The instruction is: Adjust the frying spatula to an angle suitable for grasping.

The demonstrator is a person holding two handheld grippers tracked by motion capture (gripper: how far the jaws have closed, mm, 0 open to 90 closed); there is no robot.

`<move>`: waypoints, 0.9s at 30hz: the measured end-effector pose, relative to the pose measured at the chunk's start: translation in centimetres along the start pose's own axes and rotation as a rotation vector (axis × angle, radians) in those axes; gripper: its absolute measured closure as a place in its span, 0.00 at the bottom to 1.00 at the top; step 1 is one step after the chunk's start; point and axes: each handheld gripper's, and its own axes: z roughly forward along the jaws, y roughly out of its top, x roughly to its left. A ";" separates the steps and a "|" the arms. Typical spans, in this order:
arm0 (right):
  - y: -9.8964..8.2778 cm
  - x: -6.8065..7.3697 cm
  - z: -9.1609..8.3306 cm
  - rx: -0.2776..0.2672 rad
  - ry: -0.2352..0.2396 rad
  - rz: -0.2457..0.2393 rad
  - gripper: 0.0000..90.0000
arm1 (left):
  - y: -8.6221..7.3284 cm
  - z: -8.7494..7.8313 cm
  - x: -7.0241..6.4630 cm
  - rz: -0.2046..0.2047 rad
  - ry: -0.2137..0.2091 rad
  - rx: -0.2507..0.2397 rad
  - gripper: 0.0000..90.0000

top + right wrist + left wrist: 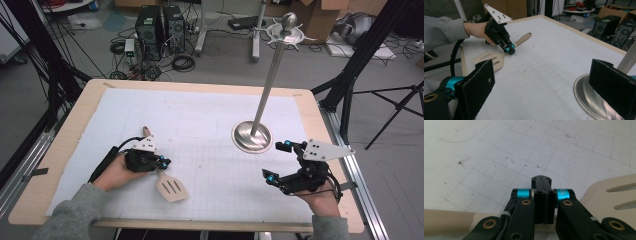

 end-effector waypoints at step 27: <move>1.1 -0.7 2.7 -0.035 0.106 -0.022 0.06 | -1.7 -2.1 -0.7 -0.055 0.000 -0.026 1.00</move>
